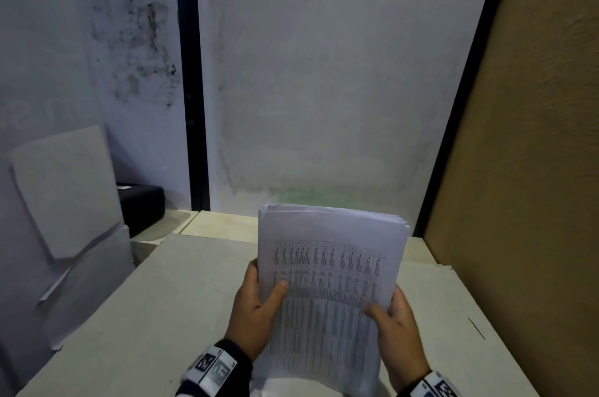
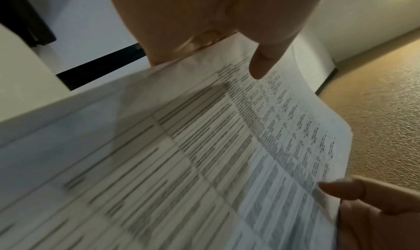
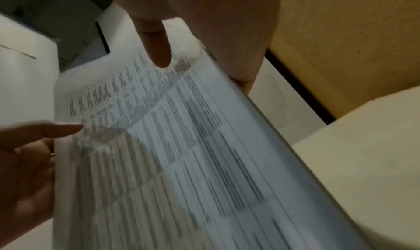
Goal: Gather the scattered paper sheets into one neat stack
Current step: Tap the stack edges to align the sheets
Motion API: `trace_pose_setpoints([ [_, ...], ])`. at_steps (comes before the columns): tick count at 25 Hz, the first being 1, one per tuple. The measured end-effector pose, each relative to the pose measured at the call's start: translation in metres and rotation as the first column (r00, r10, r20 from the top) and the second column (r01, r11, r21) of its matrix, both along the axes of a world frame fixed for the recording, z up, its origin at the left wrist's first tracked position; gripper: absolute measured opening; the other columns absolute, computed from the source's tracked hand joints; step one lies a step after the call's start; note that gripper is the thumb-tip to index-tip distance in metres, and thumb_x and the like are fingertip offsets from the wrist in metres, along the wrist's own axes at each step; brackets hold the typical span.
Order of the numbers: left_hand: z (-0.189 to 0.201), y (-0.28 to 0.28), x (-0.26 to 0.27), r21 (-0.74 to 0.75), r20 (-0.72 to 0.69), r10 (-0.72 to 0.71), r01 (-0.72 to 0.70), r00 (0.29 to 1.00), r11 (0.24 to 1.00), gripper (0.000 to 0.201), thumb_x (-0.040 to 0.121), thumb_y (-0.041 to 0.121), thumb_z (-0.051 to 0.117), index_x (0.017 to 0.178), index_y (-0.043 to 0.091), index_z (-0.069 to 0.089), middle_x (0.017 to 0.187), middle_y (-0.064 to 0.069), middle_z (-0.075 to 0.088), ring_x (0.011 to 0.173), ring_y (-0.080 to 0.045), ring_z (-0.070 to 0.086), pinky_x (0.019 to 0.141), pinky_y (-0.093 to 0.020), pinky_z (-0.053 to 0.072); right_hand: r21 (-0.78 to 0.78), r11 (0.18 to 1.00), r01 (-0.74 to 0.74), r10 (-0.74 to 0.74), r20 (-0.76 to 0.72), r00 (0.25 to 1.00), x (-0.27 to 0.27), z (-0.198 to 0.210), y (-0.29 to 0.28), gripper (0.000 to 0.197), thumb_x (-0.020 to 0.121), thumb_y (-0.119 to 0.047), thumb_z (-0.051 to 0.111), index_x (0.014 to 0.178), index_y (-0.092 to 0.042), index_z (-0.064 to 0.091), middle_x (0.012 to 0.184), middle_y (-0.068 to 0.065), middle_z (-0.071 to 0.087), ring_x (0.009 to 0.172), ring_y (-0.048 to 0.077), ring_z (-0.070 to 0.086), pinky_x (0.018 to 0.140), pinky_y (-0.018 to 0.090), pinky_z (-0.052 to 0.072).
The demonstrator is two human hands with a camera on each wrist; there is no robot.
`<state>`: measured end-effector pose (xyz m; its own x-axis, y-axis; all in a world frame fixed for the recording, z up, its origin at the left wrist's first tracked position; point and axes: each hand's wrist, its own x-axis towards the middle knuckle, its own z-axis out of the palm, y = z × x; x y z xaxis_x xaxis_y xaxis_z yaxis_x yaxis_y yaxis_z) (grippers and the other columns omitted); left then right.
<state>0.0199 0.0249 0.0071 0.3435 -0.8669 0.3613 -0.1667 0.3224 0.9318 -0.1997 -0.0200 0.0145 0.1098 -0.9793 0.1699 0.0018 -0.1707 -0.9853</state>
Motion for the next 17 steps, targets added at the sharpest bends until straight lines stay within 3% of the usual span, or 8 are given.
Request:
trace_pose_setpoints([
  [2, -0.010, 0.005, -0.005, 0.052, 0.005, 0.002, -0.003, 1.000, 0.999, 0.024, 0.100, 0.014, 0.055, 0.115, 0.033, 0.052, 0.104, 0.017, 0.073, 0.102, -0.007, 0.070, 0.076, -0.022, 0.061, 0.017, 1.000, -0.026, 0.027, -0.022, 0.999, 0.006, -0.006, 0.007, 0.038, 0.096, -0.001, 0.054, 0.115, -0.034, 0.054, 0.115, 0.001, 0.068, 0.108, 0.024, 0.066, 0.082, 0.040, 0.057],
  [4, -0.010, 0.007, -0.006, 0.056, 0.031, 0.015, -0.016, 0.999, 0.998, 0.021, 0.102, 0.015, 0.052, 0.114, 0.032, 0.052, 0.105, 0.020, 0.071, 0.100, -0.005, 0.070, 0.080, -0.027, 0.061, 0.017, 0.999, -0.032, 0.032, -0.009, 0.999, 0.009, -0.005, 0.010, 0.036, 0.098, -0.004, 0.052, 0.112, -0.037, 0.054, 0.114, 0.000, 0.069, 0.105, 0.021, 0.067, 0.086, 0.044, 0.059],
  [7, 0.002, 0.007, -0.002, 0.039, 0.031, 0.031, -0.032, 0.999, 0.999, 0.025, 0.102, 0.011, 0.050, 0.116, 0.033, 0.050, 0.104, 0.014, 0.069, 0.099, 0.005, 0.066, 0.078, -0.019, 0.058, -0.011, 1.000, -0.019, 0.020, 0.033, 0.999, 0.006, 0.001, 0.006, 0.035, 0.099, -0.004, 0.051, 0.117, -0.034, 0.055, 0.117, 0.003, 0.068, 0.107, 0.022, 0.067, 0.090, 0.049, 0.058],
  [10, -0.006, 0.008, 0.005, 0.046, 0.023, 0.052, -0.053, 0.998, 0.998, 0.020, 0.102, 0.016, 0.052, 0.118, 0.029, 0.050, 0.109, 0.012, 0.067, 0.098, 0.007, 0.064, 0.077, -0.015, 0.055, -0.012, 0.999, -0.046, 0.046, 0.031, 0.998, 0.005, -0.004, 0.007, 0.038, 0.099, -0.002, 0.048, 0.118, -0.034, 0.055, 0.117, 0.000, 0.067, 0.107, 0.019, 0.065, 0.088, 0.044, 0.057],
  [13, -0.034, 0.012, 0.007, 0.185, 0.011, -0.003, 0.001, 1.000, 0.983, 0.016, 0.104, 0.022, 0.048, 0.116, 0.031, 0.052, 0.107, 0.013, 0.071, 0.104, -0.006, 0.068, 0.085, -0.025, 0.057, 0.058, 0.997, -0.054, 0.057, -0.063, 0.996, 0.008, -0.029, 0.016, 0.043, 0.100, 0.001, 0.043, 0.116, -0.038, 0.051, 0.115, -0.007, 0.065, 0.106, 0.014, 0.062, 0.085, 0.030, 0.052],
  [15, -0.053, 0.017, 0.009, 0.312, 0.039, -0.072, 0.056, 0.997, 0.948, 0.022, 0.106, 0.015, 0.045, 0.116, 0.033, 0.051, 0.116, 0.007, 0.068, 0.108, -0.013, 0.067, 0.083, -0.019, 0.055, 0.110, 0.993, -0.043, 0.058, -0.143, 0.988, 0.007, -0.052, 0.019, 0.048, 0.099, 0.007, 0.040, 0.123, -0.034, 0.047, 0.119, -0.009, 0.060, 0.111, 0.015, 0.058, 0.093, 0.026, 0.045],
  [17, -0.068, 0.022, 0.013, 0.454, 0.118, -0.146, 0.077, 0.982, 0.888, 0.029, 0.105, 0.011, 0.042, 0.127, 0.030, 0.045, 0.130, 0.000, 0.063, 0.114, -0.016, 0.062, 0.092, -0.020, 0.051, 0.170, 0.984, -0.054, 0.093, -0.231, 0.968, 0.003, -0.071, 0.023, 0.050, 0.098, 0.010, 0.039, 0.131, -0.028, 0.042, 0.120, -0.007, 0.057, 0.115, 0.016, 0.053, 0.099, 0.025, 0.039],
])
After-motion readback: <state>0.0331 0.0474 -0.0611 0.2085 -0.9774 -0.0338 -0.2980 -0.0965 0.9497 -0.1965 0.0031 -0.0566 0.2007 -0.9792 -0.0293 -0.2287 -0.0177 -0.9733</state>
